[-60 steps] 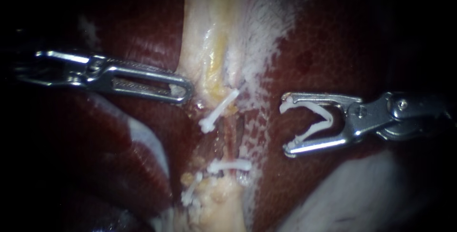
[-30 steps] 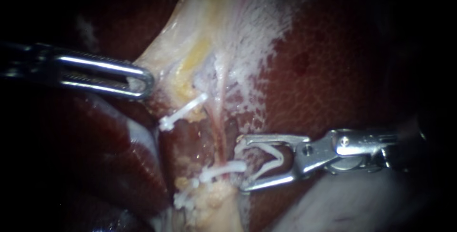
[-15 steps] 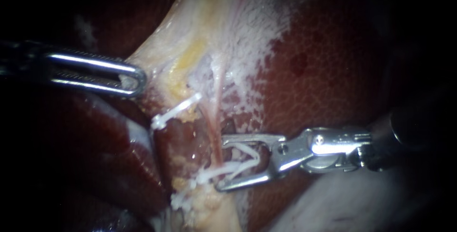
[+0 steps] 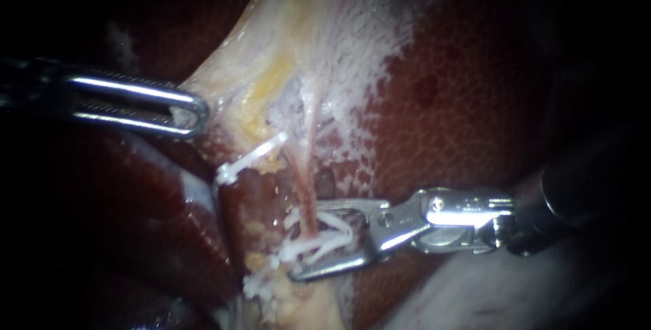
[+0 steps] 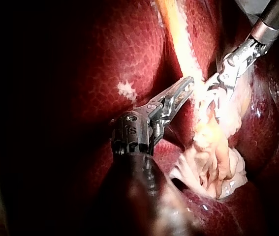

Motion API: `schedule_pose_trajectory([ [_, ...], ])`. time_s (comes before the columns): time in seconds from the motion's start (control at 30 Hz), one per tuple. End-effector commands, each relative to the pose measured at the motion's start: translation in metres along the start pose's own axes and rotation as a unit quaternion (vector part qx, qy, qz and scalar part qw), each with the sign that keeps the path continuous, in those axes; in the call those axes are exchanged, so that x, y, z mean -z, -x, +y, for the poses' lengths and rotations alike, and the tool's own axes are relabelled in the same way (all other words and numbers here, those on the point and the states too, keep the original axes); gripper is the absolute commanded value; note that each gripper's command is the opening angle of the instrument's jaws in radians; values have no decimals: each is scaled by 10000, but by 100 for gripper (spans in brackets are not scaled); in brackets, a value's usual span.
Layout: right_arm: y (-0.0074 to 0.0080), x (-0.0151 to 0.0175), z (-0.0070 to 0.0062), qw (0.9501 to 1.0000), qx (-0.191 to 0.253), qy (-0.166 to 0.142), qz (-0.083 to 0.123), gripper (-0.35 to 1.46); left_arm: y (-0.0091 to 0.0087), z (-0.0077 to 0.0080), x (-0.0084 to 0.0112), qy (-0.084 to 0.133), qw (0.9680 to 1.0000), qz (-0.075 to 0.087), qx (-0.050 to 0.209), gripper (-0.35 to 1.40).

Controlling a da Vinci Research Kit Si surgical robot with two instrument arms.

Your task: Clipping second clip right tube

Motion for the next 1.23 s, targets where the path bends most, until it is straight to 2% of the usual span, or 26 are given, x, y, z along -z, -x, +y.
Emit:
schedule_pose_trajectory([
  [0.03,0,0,-1,10000,-36,0,1,51,0,0,0,2,10000,0,2,-18],
  [0.27,0,1,0,9998,-182,-1,4,39,-1,0,-2,7,10000,-2,1,-18],
  [0.3,0,1,0,9998,-211,-3,4,32,-1,0,-2,8,10000,-3,0,-18],
  [0.37,1,3,0,9996,-268,-11,3,2,-1,0,-2,8,10000,-3,0,-18],
  [0.4,2,4,0,9996,-268,-11,3,-7,-1,0,-2,8,10000,-3,0,-18],
  [0.6,4,8,6,9990,-444,-11,-9,-33,-1,0,-3,10,10000,-4,0,-18],
  [1.23,9,9,5,9984,-571,-26,-16,-35,-1,2,-7,16,10000,-7,-2,-18],
])
